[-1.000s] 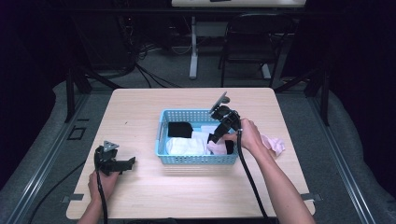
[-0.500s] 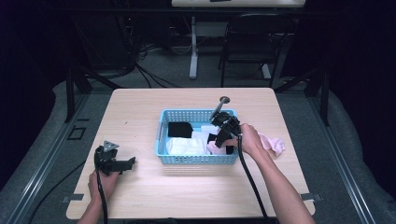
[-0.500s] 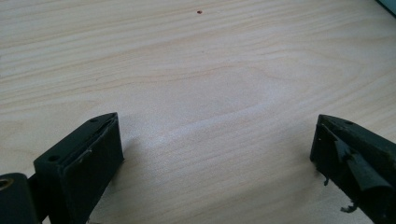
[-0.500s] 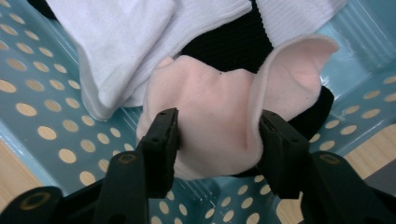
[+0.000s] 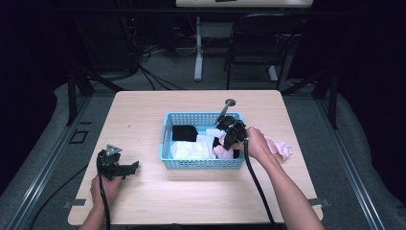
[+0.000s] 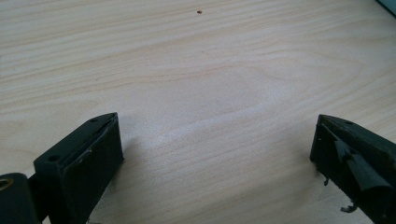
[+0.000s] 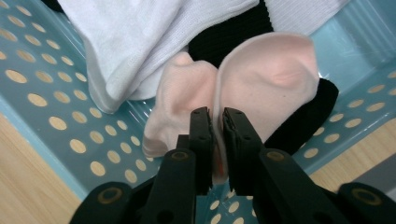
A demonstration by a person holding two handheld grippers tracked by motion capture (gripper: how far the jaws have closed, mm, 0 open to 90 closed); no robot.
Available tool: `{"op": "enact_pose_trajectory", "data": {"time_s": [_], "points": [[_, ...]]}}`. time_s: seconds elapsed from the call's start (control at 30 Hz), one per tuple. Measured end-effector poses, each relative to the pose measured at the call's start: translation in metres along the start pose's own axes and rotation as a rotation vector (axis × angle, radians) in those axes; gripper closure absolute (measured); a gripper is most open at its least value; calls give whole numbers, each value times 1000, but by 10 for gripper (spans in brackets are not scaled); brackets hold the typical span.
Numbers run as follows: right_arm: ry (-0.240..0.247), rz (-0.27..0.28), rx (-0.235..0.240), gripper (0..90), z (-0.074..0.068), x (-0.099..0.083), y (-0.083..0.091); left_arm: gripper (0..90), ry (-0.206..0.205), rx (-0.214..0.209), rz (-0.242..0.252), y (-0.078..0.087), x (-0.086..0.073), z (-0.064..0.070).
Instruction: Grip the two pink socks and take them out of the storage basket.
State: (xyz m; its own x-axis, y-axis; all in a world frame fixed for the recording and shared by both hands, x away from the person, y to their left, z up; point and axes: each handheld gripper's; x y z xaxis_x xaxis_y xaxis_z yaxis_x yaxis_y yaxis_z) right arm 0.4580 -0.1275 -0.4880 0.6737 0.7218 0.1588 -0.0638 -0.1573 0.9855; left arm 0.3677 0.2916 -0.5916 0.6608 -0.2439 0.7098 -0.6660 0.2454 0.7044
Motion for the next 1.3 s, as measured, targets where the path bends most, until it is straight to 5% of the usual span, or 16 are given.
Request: {"op": "enact_pose_trajectory", "data": {"time_s": [1.3], "points": [[-1, 189, -18, 839, -2, -8, 96, 22, 3, 1, 2, 0, 0, 0]]}}
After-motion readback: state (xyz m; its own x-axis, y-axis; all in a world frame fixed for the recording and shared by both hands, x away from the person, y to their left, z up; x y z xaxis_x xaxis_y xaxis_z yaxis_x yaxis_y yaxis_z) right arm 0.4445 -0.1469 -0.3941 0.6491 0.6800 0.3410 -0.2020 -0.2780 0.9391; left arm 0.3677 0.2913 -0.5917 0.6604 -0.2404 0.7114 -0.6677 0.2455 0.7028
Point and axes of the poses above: each handheld gripper's, and its own axes: y roughly backward along the jaws, x roughly out of its top, z roughly to its right
